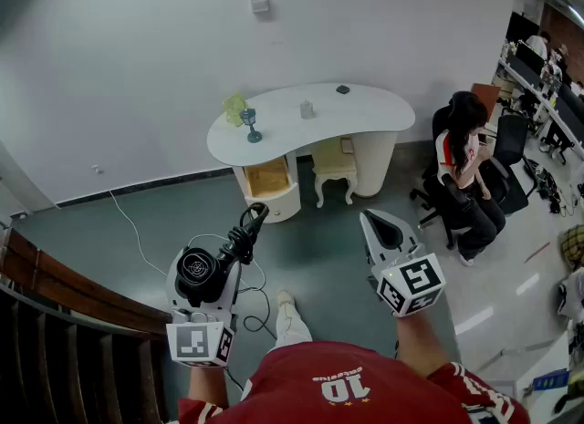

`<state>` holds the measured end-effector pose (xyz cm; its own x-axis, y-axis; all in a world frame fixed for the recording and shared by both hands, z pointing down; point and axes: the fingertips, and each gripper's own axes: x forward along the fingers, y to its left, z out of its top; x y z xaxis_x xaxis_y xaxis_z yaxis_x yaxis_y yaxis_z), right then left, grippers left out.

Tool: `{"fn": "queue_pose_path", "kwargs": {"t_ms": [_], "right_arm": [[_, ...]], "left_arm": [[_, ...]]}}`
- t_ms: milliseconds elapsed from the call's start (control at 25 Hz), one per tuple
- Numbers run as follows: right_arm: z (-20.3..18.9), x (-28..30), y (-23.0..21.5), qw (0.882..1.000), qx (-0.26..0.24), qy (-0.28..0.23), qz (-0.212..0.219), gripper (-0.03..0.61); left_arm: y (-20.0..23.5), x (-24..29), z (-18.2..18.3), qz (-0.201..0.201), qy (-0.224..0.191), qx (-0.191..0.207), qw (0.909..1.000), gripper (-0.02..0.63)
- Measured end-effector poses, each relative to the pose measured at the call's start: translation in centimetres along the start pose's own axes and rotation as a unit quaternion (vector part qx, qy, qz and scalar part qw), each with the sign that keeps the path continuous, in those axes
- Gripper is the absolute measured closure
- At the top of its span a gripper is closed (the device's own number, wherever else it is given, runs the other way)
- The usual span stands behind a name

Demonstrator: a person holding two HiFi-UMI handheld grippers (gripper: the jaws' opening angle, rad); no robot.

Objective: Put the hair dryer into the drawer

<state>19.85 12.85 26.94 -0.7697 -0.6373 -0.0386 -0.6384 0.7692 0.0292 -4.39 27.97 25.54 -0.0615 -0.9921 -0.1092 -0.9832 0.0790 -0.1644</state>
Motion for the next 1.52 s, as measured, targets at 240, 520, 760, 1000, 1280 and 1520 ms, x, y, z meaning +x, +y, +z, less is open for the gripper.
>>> {"fn": "queue_pose_path", "kwargs": {"t_ms": [240, 520, 760, 1000, 1280, 1520], "right_arm": [[0.1, -0.2, -0.2, 1.000, 0.003, -0.003, -0.003, 0.575], [-0.1, -1.1, -0.1, 1.000, 0.011, -0.010, -0.001, 0.574], [-0.5, -1.4, -0.1, 0.999, 0.037, -0.019, 0.009, 0.574], [-1.2, 0.2, -0.2, 0.999, 0.038, -0.017, 0.017, 0.574], [-2.9, 6.2, -0.5, 0.999, 0.031, 0.008, 0.023, 0.574], [-2.8, 14.3, -1.8, 0.998, 0.016, 0.036, 0.044, 0.574]], "left_arm": [[-0.2, -0.1, -0.1, 0.003, 0.003, 0.006, 1.0000, 0.222], [-0.2, 0.1, -0.1, -0.002, 0.004, 0.008, 1.0000, 0.222], [-0.2, 0.4, -0.5, -0.006, 0.010, 0.023, 0.9997, 0.222], [0.6, 1.7, -1.3, -0.003, 0.015, 0.047, 0.9988, 0.222], [4.2, 5.9, -4.5, -0.001, 0.028, 0.041, 0.9988, 0.222], [7.2, 12.3, -6.6, -0.003, 0.061, 0.038, 0.9974, 0.222]]}}
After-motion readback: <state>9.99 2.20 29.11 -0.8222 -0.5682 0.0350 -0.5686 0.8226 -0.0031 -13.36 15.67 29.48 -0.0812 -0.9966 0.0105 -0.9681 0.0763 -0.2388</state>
